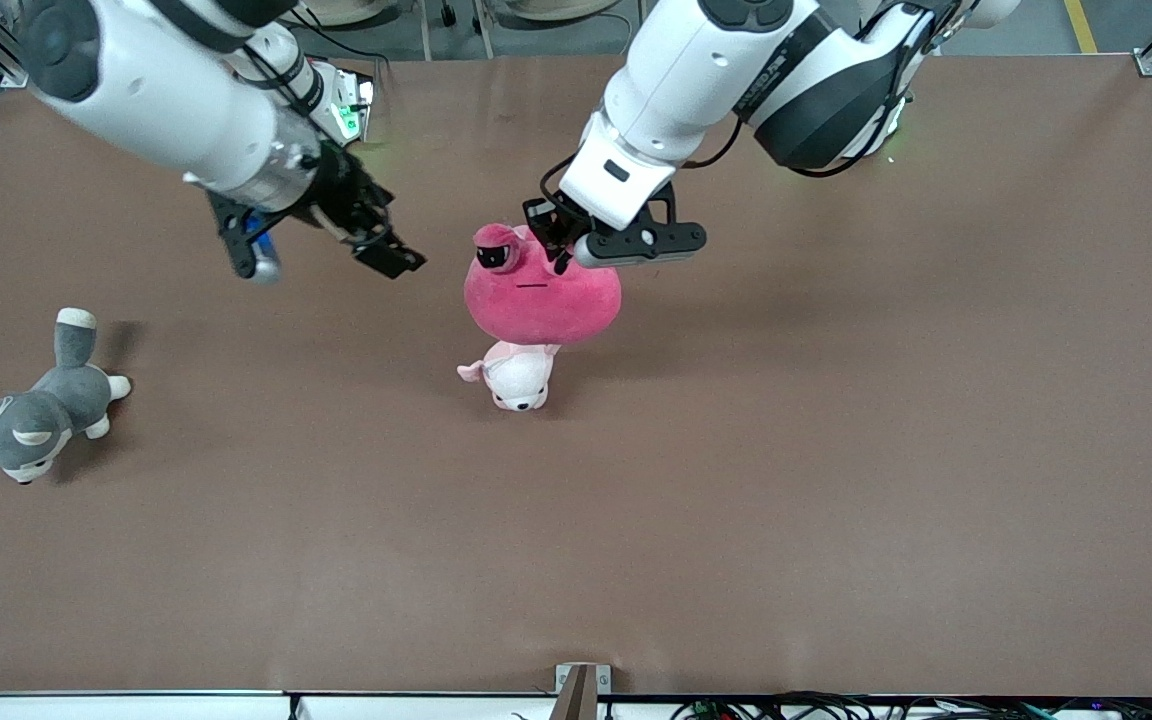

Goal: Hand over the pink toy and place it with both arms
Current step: 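Close the right gripper on the pink plush beside the left gripper, then carry the plush with the right gripper while the left gripper releases and withdraws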

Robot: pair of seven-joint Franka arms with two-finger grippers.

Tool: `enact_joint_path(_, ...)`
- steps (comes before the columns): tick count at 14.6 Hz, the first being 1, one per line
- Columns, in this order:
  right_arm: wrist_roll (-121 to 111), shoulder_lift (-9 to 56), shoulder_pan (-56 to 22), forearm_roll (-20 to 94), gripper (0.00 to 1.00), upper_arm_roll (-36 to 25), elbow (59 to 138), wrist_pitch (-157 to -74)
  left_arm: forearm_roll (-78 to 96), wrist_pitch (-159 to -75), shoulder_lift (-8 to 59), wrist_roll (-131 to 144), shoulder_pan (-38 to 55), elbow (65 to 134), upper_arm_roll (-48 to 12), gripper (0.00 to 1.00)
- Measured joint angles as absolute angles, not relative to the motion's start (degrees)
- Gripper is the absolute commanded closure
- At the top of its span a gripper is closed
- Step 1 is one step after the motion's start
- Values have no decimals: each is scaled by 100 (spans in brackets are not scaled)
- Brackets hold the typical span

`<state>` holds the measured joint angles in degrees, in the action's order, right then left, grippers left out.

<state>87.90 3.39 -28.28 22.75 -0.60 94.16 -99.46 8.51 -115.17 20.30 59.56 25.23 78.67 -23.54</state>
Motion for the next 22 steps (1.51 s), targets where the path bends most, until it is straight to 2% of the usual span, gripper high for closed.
enact_joint_path(3, 9140, 351, -3129, 2275, 1, -61, 9432, -10286, 851, -11522, 2050, 5956, 2563, 7839, -2354, 97)
enact_joint_path(6, 9209, 405, -3184, 2277, 8, -64, 9509, -10517, 851, -11522, 2050, 5956, 2563, 7821, -2346, 97)
enact_joint_path(9, 9263, 484, -3266, 2279, 28, -64, 9589, -10781, 851, -11522, 2051, 5956, 2562, 7819, -2339, 97)
enact_joint_path(13, 9287, 594, -3383, 2279, 71, -64, 9591, -11052, 851, -11522, 2051, 5956, 2562, 7818, -2331, 97)
enact_joint_path(15, 9290, 617, -3413, 2280, 89, -65, 9591, -11099, 851, -11522, 2051, 5956, 2561, 7817, -2324, 97)
enact_joint_path(17, 9293, 624, -3417, 2280, 97, -67, 9591, -11103, 851, -11522, 2051, 5956, 2561, 7817, -2316, 97)
enact_joint_path(20, 9293, 624, -3417, 2280, 99, -73, 9591, -11106, 851, -11522, 2051, 5956, 2561, 7817, -2312, 95)
enact_joint_path(21, 9294, 624, -3417, 2280, 99, -74, 9591, -11108, 851, -11522, 2051, 5956, 2561, 7817, -2304, 85)
enact_joint_path(22, 9294, 624, -3417, 2280, 99, -75, 9591, -11116, 851, -11522, 2051, 5956, 2561, 7816, -2294, 57)
